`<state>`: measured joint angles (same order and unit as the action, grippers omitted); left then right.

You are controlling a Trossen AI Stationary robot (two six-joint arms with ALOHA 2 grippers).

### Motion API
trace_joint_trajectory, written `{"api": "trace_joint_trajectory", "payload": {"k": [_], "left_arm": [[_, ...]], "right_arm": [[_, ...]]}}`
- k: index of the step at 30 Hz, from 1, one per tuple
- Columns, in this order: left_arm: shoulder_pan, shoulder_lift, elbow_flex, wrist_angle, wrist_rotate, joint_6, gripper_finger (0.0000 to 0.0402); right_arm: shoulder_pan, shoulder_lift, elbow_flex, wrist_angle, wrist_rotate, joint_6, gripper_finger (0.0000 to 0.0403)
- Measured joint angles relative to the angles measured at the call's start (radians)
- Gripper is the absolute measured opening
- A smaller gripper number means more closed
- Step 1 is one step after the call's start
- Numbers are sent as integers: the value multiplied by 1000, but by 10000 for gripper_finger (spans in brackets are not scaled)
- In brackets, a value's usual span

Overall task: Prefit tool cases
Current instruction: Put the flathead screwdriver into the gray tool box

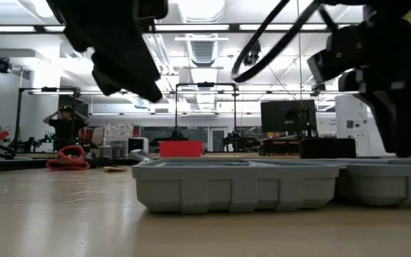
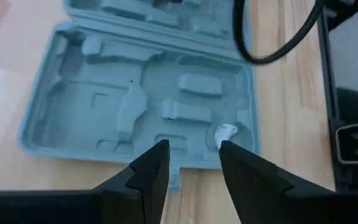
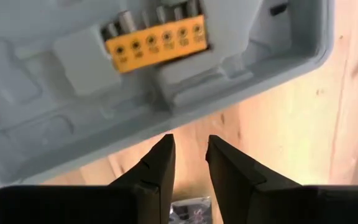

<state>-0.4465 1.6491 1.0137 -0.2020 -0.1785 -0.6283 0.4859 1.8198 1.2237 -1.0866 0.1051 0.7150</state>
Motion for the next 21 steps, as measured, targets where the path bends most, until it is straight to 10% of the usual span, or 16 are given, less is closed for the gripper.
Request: {"api": "trace_joint_trajectory", "payload": {"k": [21], "left_arm": [[71, 131, 16, 5, 12, -9, 146]], "right_arm": [[62, -154, -214, 249, -31, 145, 62]]}}
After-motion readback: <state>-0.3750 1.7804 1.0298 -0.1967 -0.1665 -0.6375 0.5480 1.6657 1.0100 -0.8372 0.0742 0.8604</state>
